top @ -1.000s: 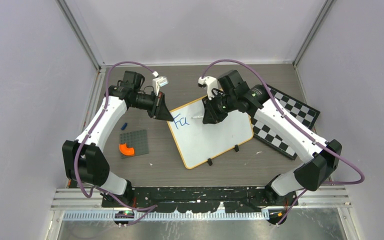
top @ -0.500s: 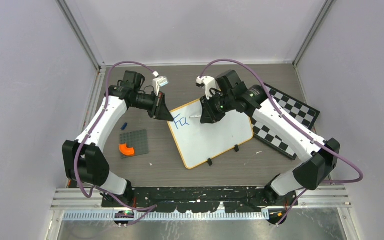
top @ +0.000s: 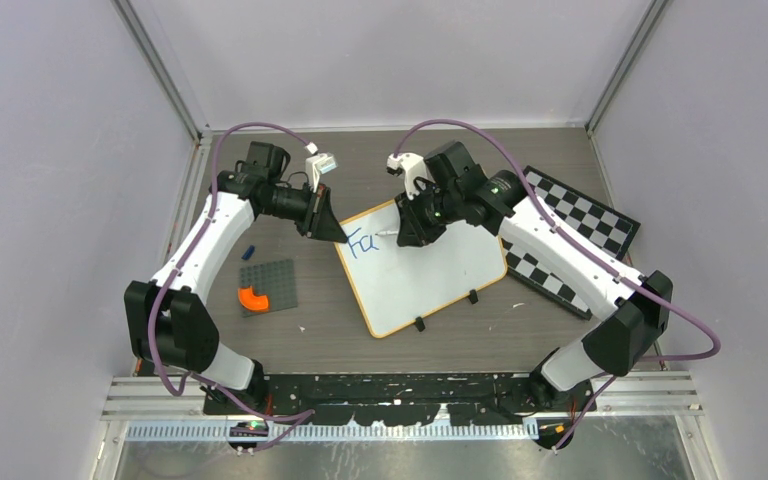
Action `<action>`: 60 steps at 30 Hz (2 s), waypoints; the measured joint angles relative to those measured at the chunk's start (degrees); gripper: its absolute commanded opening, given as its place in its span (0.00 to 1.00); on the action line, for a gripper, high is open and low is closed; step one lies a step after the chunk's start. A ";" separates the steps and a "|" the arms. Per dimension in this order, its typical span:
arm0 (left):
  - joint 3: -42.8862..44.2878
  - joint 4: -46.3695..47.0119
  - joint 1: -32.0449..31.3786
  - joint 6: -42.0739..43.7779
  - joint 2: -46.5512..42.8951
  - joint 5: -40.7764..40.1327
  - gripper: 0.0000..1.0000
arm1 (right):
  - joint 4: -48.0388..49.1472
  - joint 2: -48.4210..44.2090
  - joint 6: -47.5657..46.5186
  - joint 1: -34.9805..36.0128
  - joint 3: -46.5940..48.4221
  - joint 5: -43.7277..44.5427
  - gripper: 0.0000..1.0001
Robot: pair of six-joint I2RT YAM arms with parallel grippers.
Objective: Write a sentence on the whiteboard
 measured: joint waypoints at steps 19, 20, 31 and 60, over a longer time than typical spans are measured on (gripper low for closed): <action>0.00 0.02 0.00 -0.04 0.00 -0.46 0.00 | -0.70 -0.02 -0.04 -1.14 0.00 0.92 0.00; 0.00 0.02 0.00 -0.04 0.00 -0.46 0.00 | -0.72 -0.02 -0.04 -1.11 0.00 0.92 0.00; 0.00 0.00 0.00 -0.02 0.00 -0.72 0.00 | -1.44 -0.15 -1.27 -0.42 -2.21 0.52 0.00; 0.11 -0.07 -0.52 0.52 -0.20 -0.66 0.00 | -3.08 0.46 -2.43 -0.44 4.35 2.05 0.00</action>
